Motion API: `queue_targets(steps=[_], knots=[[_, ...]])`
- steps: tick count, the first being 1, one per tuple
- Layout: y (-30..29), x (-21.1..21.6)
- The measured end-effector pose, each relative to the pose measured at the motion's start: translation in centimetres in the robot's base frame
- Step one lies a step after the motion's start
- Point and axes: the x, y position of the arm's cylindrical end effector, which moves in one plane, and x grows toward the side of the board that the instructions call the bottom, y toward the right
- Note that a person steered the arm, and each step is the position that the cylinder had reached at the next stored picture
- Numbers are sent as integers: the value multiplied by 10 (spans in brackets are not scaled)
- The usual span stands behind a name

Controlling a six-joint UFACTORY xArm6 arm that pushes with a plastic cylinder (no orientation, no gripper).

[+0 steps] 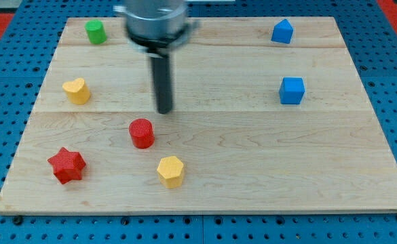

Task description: Push the red circle towards the right

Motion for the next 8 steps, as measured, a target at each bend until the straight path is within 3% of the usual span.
queue_targets(steps=[1,4,5,6,7,8], knots=[[-45,21],[64,36],[0,12],[-35,30],[-25,63],[56,90]])
